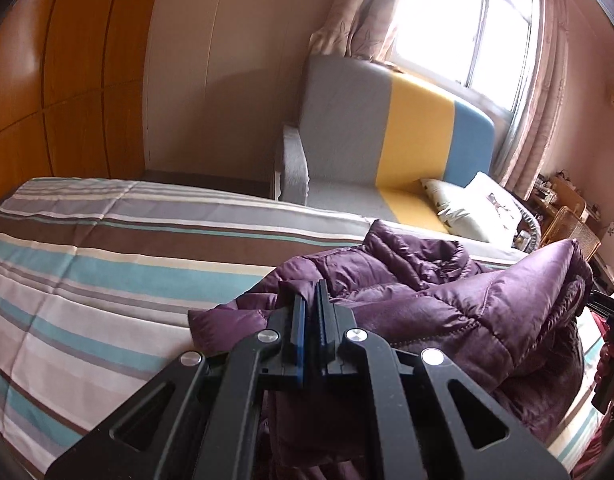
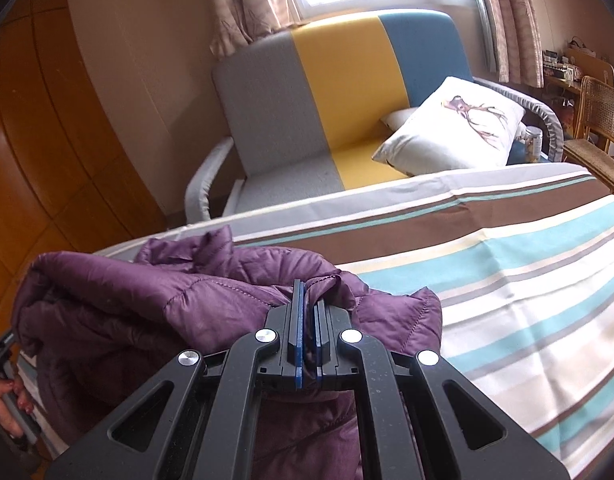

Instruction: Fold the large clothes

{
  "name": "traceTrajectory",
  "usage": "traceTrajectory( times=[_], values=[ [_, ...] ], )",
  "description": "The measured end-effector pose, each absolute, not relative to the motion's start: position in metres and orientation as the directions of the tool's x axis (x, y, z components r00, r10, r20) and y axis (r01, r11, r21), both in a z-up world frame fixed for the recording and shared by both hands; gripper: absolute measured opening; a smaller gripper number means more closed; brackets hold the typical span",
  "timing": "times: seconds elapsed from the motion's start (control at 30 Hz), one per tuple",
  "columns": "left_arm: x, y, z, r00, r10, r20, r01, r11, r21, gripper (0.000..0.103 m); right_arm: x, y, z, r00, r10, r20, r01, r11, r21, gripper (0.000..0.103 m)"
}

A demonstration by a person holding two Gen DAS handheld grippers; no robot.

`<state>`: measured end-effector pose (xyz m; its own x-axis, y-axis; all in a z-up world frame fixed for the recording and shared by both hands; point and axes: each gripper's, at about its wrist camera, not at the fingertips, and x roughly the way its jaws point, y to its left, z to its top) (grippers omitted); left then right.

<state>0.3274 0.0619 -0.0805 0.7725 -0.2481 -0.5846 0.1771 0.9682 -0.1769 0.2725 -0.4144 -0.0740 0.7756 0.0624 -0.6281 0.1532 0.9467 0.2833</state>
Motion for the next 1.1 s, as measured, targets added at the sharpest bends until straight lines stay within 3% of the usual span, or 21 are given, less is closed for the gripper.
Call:
traceTrajectory(
  times=[0.2, 0.3, 0.37, 0.43, 0.53, 0.67, 0.7, 0.73, 0.8, 0.9, 1.03, 1.1],
  values=[
    [0.347, 0.056, -0.101, 0.743, -0.24, -0.624, 0.162, 0.97, -0.181, 0.009, 0.292, -0.421, -0.102, 0.741, 0.084, -0.666, 0.186, 0.928, 0.323, 0.004],
    [0.353, 0.057, -0.11, 0.724, -0.259, -0.64, 0.161, 0.965, -0.209, 0.023, 0.299, -0.425, -0.112, 0.728, 0.118, -0.675, 0.19, 0.912, 0.364, 0.007],
    [0.354, 0.059, -0.111, 0.718, -0.275, -0.639, 0.165, 0.96, -0.227, 0.038, 0.302, -0.428, -0.114, 0.724, 0.137, -0.677, 0.194, 0.9, 0.39, 0.007],
    [0.355, 0.068, -0.107, 0.734, -0.235, -0.637, 0.113, 0.967, -0.227, 0.083, 0.302, -0.435, -0.112, 0.731, 0.168, -0.661, 0.2, 0.874, 0.442, 0.01],
    [0.356, 0.086, -0.097, 0.765, -0.246, -0.595, 0.079, 0.953, -0.292, 0.083, 0.298, -0.445, -0.105, 0.756, 0.201, -0.623, 0.198, 0.838, 0.509, 0.011],
    [0.356, 0.095, -0.084, 0.784, -0.208, -0.585, 0.051, 0.961, -0.273, 0.083, 0.294, -0.445, -0.095, 0.776, 0.203, -0.598, 0.188, 0.83, 0.526, 0.013],
    [0.354, 0.094, -0.082, 0.786, -0.208, -0.582, 0.055, 0.962, -0.269, 0.083, 0.292, -0.446, -0.093, 0.788, 0.219, -0.575, 0.172, 0.819, 0.548, 0.025],
    [0.353, 0.094, -0.082, 0.786, -0.209, -0.582, 0.058, 0.962, -0.267, 0.083, 0.291, -0.446, -0.092, 0.795, 0.231, -0.561, 0.163, 0.809, 0.564, 0.045],
    [0.348, 0.091, -0.082, 0.787, -0.216, -0.578, 0.069, 0.962, -0.266, 0.083, 0.286, -0.447, -0.086, 0.812, 0.203, -0.548, 0.18, 0.805, 0.565, 0.067],
    [0.336, 0.09, -0.079, 0.815, -0.169, -0.555, 0.036, 0.969, -0.243, 0.084, 0.277, -0.447, -0.076, 0.832, 0.184, -0.524, 0.172, 0.812, 0.558, 0.067],
    [0.32, 0.102, -0.075, 0.845, -0.09, -0.526, -0.06, 0.963, -0.261, 0.085, 0.272, -0.431, -0.07, 0.798, 0.141, -0.586, 0.172, 0.878, 0.446, 0.067],
    [0.313, 0.098, -0.076, 0.841, -0.116, -0.528, -0.042, 0.96, -0.278, 0.085, 0.267, -0.418, -0.071, 0.789, 0.135, -0.599, 0.15, 0.904, 0.401, 0.067]
  ],
)
